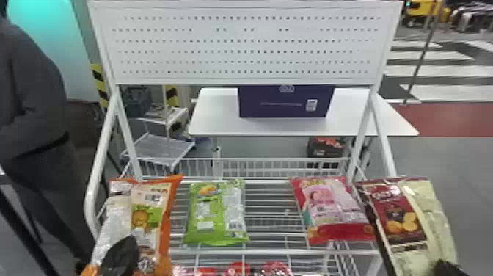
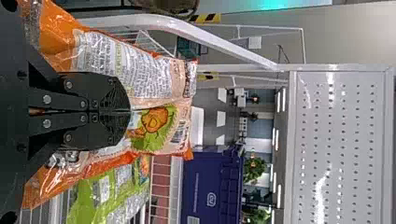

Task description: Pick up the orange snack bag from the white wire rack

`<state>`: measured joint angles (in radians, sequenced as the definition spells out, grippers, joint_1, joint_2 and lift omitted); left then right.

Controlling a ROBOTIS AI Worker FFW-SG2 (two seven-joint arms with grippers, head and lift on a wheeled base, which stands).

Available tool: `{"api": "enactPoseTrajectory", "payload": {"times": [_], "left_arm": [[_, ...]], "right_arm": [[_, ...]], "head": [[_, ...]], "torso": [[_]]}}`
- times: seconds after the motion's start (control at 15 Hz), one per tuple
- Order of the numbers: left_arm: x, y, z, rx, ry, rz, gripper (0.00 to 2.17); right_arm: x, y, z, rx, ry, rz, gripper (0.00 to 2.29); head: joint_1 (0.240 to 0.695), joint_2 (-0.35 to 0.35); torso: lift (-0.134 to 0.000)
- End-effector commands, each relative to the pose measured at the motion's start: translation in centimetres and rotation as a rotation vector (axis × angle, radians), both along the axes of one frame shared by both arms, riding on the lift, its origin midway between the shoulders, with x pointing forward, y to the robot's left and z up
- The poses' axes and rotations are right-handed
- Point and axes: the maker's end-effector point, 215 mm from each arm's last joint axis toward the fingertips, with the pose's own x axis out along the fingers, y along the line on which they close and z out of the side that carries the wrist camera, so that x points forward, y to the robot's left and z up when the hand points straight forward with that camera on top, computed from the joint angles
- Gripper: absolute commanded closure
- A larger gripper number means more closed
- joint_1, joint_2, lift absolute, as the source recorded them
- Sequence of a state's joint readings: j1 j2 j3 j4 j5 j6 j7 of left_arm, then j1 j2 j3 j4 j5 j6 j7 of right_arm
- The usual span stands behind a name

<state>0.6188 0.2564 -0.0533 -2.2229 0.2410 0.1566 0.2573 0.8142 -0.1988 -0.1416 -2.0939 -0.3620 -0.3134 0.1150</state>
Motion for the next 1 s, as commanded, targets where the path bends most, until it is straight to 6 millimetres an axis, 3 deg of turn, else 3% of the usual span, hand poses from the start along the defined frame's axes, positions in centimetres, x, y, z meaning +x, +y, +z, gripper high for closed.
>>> {"api": "enactPoseTrajectory", "payload": {"times": [0.0,0.4,0.93], "left_arm": [[-2.6,0.1,1.3,-0.005,-0.036,-0.002,2.07],[-6.1,1.1,3.5,-0.039,-0.139,0.024,2.07],[-6.4,0.8,3.5,-0.045,-0.140,0.017,2.07]], "right_arm": [[-0.1,0.0,-0.1,0.000,0.003,0.001,2.26],[-0.4,0.5,0.4,-0.002,0.000,0.014,2.26],[-0.7,0.6,1.0,-0.004,-0.009,0.017,2.26]], "head": [[0.499,0.000],[0.499,0.000],[0.499,0.000]], "torso": [[0.000],[0.000],[0.000]]}}
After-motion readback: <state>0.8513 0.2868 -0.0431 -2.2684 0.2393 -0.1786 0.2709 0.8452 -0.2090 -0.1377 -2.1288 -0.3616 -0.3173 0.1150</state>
